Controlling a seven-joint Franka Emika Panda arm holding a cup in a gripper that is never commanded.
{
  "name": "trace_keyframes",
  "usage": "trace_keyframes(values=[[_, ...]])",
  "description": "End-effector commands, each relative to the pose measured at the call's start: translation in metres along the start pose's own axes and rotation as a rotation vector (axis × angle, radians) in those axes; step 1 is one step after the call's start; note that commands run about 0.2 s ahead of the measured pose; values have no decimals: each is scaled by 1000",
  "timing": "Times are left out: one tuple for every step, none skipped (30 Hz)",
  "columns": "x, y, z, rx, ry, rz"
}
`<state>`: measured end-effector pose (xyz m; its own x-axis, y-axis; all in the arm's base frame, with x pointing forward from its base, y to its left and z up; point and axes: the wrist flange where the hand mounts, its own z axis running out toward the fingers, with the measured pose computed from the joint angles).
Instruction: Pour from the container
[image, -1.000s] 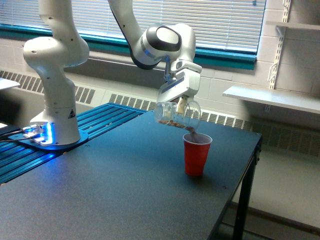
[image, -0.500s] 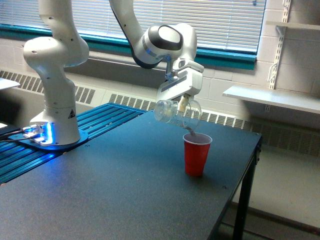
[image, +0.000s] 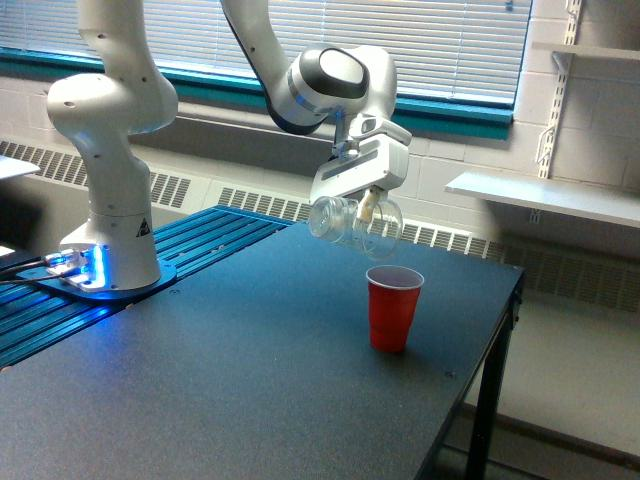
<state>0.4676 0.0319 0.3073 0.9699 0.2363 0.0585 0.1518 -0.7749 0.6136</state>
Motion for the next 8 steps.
trace_keyframes(values=[[2,2,-7,6,5,-23],[2,2,-7,7,5,-19],[2,3,-7,9,6,-15],[2,3,-7,13,10,-14],[2,3,-7,19,16,-12],[2,4,-7,21,17,-11],[2,4,-7,21,17,-11],[2,4,-7,21,17,-11]])
